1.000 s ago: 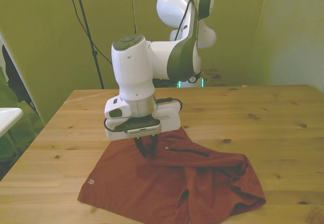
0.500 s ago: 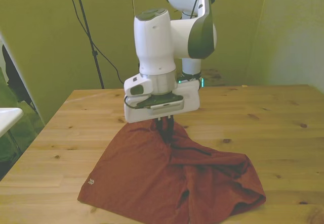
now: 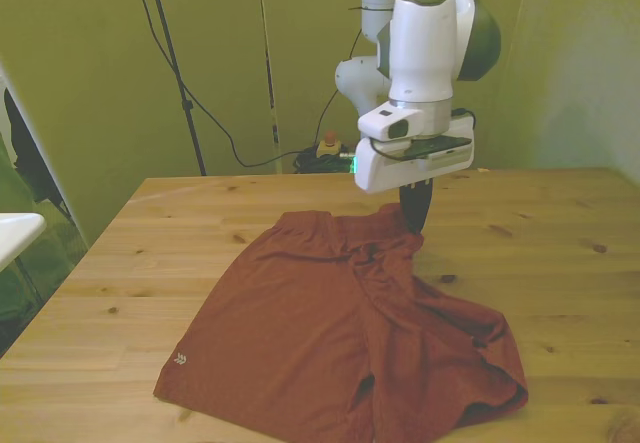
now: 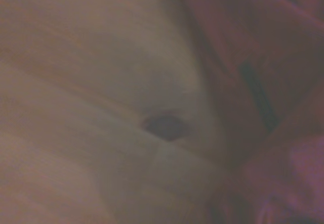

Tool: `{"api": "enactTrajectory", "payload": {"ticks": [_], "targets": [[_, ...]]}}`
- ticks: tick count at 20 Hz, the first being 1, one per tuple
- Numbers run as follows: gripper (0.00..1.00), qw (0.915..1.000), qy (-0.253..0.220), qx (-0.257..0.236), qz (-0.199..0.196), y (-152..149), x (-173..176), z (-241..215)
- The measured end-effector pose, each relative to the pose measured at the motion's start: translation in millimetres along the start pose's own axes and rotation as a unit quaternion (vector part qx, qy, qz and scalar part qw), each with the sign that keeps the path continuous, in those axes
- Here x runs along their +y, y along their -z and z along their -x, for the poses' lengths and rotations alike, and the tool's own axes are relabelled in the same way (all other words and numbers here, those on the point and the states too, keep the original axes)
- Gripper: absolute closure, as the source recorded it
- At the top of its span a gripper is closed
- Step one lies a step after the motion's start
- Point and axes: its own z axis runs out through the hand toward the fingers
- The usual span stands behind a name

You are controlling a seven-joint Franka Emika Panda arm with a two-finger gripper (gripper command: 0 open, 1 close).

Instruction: Unfold the shorts

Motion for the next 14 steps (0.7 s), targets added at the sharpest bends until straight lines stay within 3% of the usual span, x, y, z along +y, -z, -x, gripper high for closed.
{"api": "enactTrajectory", "payload": {"ticks": [4, 8, 9, 14], "targets": [[1.0, 0.9996, 0.024, -0.01, 0.012, -3, -14, 60], [1.0, 0.9992, 0.033, -0.015, 0.019, -7, -18, 89], [0.0, 0.9992, 0.031, -0.015, 0.02, -7, -18, 93], [0.0, 0.9994, 0.023, -0.014, 0.022, -6, -20, 98]]}}
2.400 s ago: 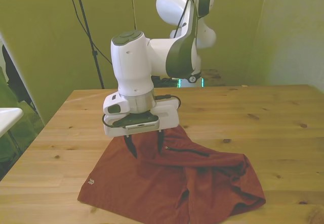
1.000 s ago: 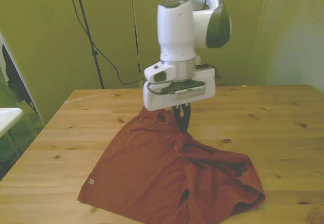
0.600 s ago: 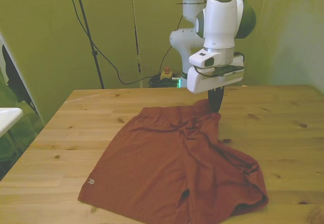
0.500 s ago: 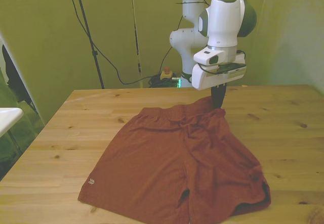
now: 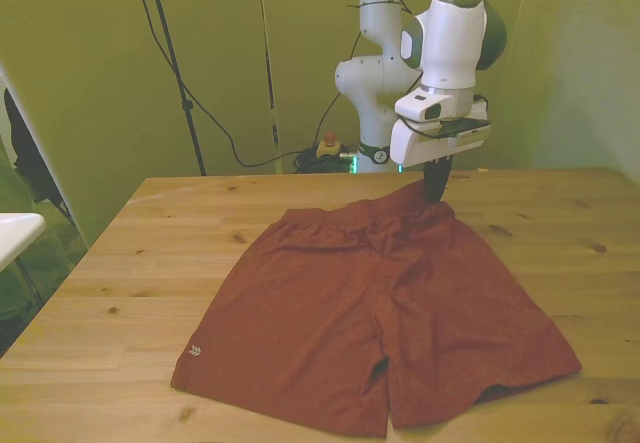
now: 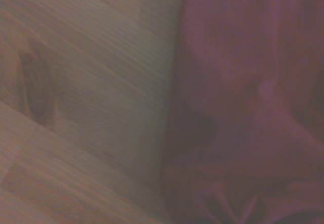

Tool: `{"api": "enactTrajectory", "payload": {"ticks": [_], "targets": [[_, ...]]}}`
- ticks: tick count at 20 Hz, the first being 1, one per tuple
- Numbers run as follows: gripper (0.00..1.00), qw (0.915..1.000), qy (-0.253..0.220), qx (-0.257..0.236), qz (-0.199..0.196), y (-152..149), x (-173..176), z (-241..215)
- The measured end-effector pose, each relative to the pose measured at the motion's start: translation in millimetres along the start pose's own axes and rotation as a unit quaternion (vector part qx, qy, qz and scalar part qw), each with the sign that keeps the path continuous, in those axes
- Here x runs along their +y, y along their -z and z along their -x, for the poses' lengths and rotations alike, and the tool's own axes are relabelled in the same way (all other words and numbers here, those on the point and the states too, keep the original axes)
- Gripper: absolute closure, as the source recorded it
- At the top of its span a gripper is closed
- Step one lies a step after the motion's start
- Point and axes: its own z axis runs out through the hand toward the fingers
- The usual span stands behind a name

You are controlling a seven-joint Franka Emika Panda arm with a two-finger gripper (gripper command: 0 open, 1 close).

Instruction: Unfold the shorts

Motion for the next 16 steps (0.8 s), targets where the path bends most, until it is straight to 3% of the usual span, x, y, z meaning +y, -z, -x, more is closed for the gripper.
{"api": "enactTrajectory", "payload": {"ticks": [8, 16], "targets": [[0.0, 1.0, -0.005, 0.002, 0.002, 9, -4, 5], [0.0, 0.9996, -0.027, 0.0, 0.01, 60, -2, 17]]}}
